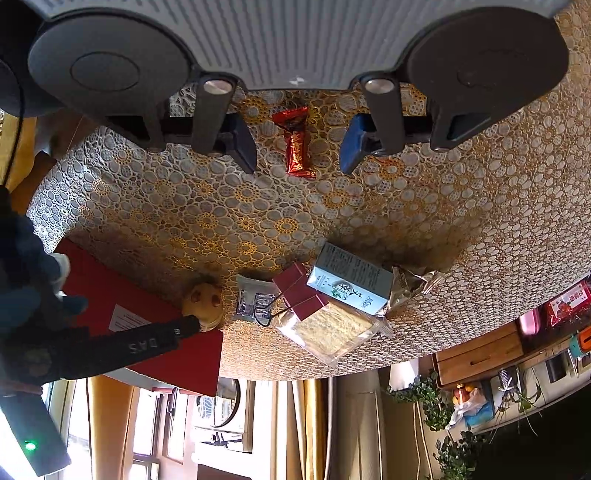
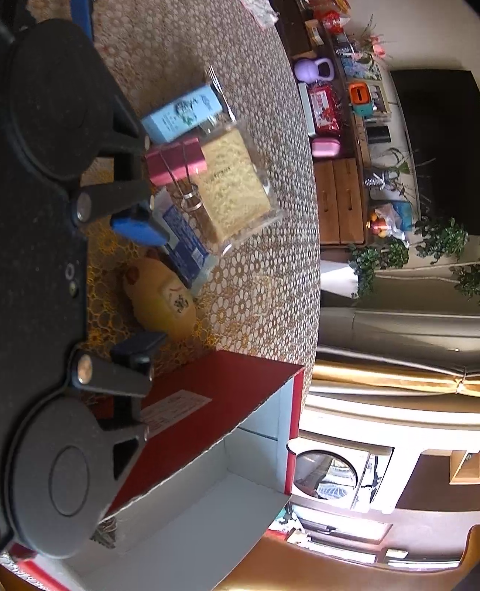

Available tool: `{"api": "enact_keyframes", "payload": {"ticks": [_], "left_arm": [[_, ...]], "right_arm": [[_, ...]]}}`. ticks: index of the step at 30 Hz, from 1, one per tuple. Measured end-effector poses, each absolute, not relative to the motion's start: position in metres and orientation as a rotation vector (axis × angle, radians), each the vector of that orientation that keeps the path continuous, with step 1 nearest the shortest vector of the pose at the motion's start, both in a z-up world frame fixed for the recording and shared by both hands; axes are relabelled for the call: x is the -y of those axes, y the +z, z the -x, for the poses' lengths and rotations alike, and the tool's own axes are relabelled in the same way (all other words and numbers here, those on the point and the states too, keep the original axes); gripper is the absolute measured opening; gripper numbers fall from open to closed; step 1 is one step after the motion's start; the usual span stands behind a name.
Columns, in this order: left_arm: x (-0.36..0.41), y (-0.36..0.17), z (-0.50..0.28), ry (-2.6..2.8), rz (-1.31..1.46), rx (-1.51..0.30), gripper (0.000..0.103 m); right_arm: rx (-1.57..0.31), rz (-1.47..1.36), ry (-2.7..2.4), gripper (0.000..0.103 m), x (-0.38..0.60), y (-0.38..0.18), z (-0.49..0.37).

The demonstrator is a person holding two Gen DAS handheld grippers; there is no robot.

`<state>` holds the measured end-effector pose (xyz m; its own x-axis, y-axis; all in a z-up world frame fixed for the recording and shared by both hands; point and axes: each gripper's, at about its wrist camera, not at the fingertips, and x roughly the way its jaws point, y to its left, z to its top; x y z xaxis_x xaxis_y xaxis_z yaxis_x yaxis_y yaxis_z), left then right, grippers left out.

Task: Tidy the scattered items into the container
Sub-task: 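Lower left tool onto red candy and close while right tool approaches yellow toy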

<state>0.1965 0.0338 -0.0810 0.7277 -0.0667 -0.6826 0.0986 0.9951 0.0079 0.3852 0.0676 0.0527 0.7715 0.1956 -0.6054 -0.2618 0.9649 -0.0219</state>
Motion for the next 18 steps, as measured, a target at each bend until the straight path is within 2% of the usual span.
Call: {"api": "enact_keyframes", "payload": {"ticks": [18], "left_arm": [[-0.039,-0.092,-0.198,-0.103,-0.003,-0.748,0.044]], "right_arm": [[-0.694,0.061,0.162,0.103,-0.074,0.031,-0.429]]}}
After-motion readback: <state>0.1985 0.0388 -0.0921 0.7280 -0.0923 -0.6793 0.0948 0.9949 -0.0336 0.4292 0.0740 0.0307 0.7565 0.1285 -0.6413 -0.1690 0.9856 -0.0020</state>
